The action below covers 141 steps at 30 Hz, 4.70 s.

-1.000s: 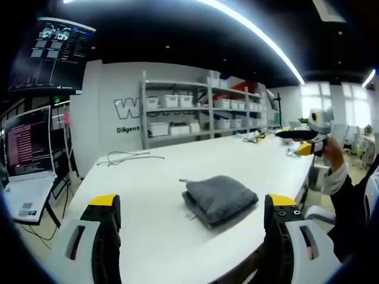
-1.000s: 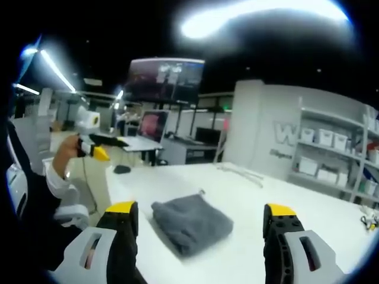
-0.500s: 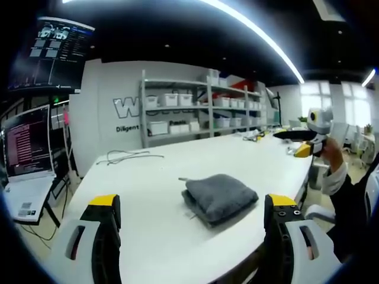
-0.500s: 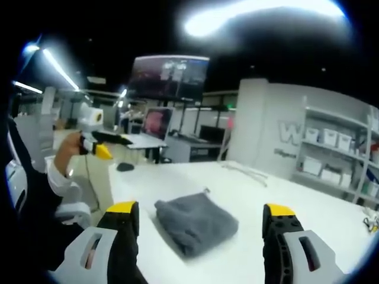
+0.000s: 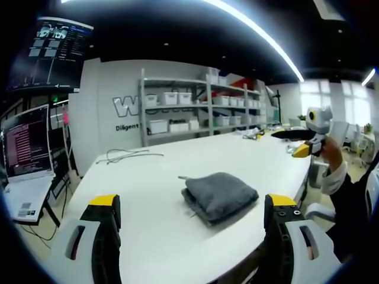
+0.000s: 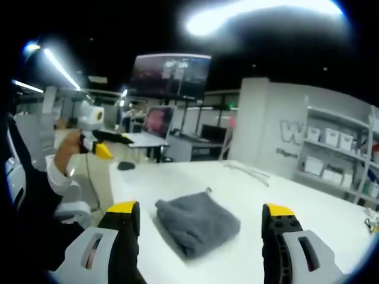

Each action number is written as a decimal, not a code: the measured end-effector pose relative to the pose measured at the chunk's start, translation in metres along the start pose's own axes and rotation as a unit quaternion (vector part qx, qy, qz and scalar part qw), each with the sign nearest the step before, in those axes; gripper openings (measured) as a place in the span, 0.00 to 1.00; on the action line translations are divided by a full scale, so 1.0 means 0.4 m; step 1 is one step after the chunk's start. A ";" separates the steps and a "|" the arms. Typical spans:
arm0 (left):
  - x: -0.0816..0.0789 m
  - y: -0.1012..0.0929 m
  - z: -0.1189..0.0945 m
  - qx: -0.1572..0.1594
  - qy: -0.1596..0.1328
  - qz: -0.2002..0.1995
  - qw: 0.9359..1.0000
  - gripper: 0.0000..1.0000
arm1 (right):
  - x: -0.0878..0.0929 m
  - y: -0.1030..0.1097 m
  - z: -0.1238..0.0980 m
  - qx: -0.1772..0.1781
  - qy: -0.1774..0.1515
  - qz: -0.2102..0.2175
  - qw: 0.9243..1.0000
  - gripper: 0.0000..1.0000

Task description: Open the folded towel by lifting each exposed corner and separating the folded layers until the towel lies flat within the target outline without major curled edges

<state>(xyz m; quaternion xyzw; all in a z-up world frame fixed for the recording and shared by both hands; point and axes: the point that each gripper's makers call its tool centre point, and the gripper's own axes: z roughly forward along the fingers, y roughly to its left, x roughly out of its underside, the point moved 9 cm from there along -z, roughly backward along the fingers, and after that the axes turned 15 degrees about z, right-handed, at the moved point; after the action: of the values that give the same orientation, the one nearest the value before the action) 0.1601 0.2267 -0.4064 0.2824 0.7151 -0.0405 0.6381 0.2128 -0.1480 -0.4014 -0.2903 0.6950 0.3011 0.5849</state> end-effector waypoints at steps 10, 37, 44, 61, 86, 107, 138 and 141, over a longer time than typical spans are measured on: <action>0.001 0.001 0.001 0.000 0.003 0.002 1.000 0.99 | 0.003 0.001 0.008 -0.002 0.002 0.000 1.000 0.85; 0.001 -0.003 0.007 0.005 0.010 0.010 1.000 0.99 | 0.009 0.008 0.030 -0.008 0.010 -0.008 1.000 0.85; -0.002 -0.005 0.003 0.005 0.009 0.014 1.000 0.99 | 0.009 0.007 0.031 -0.006 0.009 -0.009 1.000 0.85; -0.005 -0.005 -0.001 0.003 0.007 0.016 1.000 0.99 | 0.020 0.015 0.045 -0.007 0.014 -0.011 1.000 0.83; -0.007 -0.012 0.003 0.007 0.007 0.021 1.000 0.99 | 0.019 -0.003 0.063 -0.008 0.021 -0.018 1.000 0.83; -0.010 -0.012 0.002 0.006 0.002 0.019 1.000 0.99 | 0.009 -0.009 0.100 -0.010 0.023 -0.028 0.999 0.83; -0.008 0.001 -0.001 -0.009 -0.003 0.018 1.000 0.98 | 0.009 -0.004 0.156 -0.013 0.032 -0.051 0.998 0.82; -0.008 0.001 -0.001 -0.009 -0.004 0.017 1.000 0.98 | 0.009 -0.003 0.158 -0.014 0.031 -0.051 0.998 0.82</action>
<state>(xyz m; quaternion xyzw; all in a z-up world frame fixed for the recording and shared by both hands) 0.1600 0.2260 -0.4032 0.2885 0.7080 -0.0243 0.6442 0.2536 -0.1012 -0.4134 -0.3426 0.6927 0.2710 0.5739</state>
